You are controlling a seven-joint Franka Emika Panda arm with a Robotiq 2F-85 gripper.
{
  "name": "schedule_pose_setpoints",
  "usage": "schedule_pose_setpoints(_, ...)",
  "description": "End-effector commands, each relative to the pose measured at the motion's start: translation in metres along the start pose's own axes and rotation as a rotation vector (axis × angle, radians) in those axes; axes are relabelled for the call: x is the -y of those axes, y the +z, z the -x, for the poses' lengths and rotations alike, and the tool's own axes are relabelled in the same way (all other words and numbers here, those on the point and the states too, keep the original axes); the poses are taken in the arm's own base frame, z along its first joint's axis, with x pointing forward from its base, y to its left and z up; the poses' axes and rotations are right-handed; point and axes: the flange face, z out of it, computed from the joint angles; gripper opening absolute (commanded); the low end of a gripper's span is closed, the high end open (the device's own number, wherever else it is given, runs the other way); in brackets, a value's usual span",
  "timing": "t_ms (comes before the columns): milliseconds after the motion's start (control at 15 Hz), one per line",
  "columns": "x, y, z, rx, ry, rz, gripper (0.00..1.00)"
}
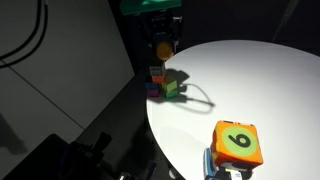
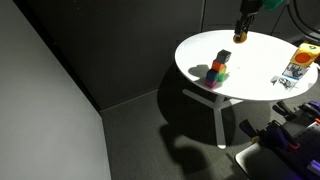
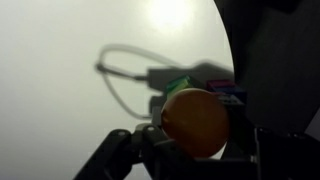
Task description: Pick up the yellow round toy and put it on the gray block
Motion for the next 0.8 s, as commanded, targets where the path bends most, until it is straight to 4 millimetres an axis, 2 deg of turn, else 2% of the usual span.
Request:
schedule_pose_setpoints(0,0.008,-0.005,-0.005,-0.005,-0.013,-0.004,0.42)
schedule_pose_setpoints(733,0.039,-0.002,-0.027,-0.001,-0.075,-0.007,0.42)
